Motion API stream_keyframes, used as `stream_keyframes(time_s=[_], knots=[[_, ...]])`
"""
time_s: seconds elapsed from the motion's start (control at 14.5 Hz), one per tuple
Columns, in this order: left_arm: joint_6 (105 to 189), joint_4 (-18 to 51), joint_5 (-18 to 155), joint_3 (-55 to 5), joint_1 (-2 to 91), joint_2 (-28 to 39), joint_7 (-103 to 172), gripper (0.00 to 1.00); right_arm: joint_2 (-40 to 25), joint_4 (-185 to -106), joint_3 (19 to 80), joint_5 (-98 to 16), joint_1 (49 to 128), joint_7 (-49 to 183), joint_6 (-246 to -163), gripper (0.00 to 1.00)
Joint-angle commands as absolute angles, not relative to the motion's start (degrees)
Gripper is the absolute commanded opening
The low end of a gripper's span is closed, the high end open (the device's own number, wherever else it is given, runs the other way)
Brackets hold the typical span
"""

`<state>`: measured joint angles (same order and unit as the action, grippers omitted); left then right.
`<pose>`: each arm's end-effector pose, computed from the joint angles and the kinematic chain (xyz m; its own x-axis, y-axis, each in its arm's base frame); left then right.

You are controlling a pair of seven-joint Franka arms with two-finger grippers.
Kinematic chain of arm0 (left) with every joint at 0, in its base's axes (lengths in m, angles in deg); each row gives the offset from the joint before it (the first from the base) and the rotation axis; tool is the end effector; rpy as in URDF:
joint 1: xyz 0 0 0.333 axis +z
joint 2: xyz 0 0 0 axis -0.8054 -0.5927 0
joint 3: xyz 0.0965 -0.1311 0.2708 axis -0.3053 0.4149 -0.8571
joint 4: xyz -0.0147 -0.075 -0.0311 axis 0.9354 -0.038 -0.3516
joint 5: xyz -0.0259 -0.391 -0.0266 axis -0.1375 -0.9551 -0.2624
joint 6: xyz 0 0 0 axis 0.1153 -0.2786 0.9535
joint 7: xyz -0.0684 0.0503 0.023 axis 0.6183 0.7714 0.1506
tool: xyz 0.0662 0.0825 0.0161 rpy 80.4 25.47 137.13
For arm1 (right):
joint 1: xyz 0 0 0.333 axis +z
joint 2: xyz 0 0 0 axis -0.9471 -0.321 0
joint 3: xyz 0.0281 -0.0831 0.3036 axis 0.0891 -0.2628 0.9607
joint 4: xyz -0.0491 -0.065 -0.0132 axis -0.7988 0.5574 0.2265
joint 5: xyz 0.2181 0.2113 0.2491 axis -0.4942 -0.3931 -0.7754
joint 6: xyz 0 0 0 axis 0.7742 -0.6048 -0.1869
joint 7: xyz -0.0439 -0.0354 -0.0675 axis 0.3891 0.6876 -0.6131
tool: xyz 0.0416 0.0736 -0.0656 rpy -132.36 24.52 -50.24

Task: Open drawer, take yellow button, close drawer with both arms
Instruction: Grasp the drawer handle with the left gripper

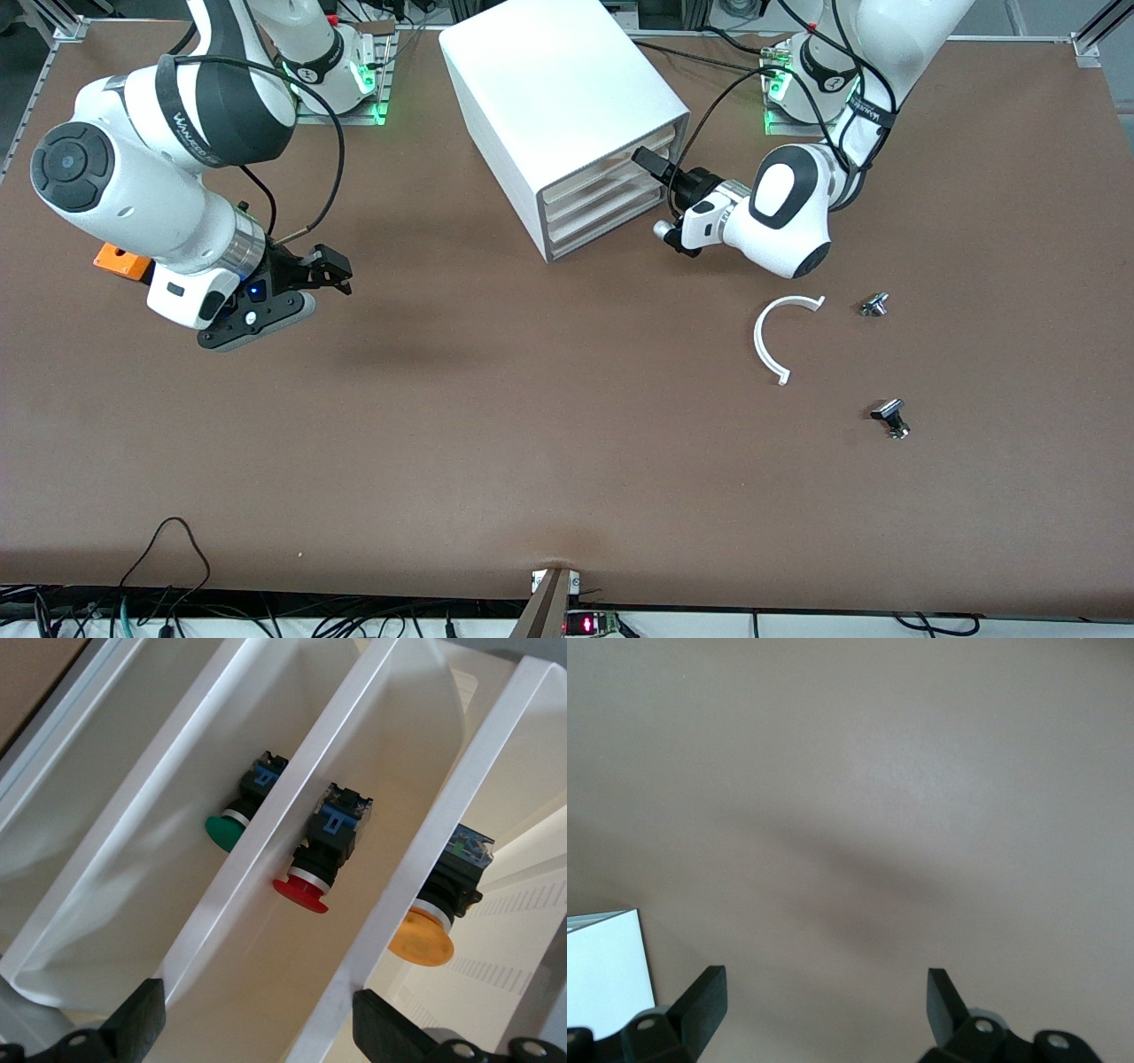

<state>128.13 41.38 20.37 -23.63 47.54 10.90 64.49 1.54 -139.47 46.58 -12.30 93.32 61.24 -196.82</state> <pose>0.4165 -0.2877 0.2457 0.7192 -0.5116 -0.4701 0.1372 -0.5587 0.8179 0.6154 0.1721 0.4778 0.9248 0.3796 0.0245 0.3801 -0.9192 -0.1031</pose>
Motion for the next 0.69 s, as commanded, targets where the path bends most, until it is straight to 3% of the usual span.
stream_keyframes(time_s=[0.0, 0.62], knots=[[128.4, 43.2, 18.5, -23.2, 48.9, 13.2, 66.0, 0.96, 0.8, -137.5, 46.2, -13.4, 93.9, 59.1, -196.8, 1.0], [127.7, 43.6, 16.3, -22.6, 49.8, 15.0, 69.9, 0.96, -0.5, -135.3, 47.9, -14.0, 94.5, 55.4, -197.4, 1.0]])
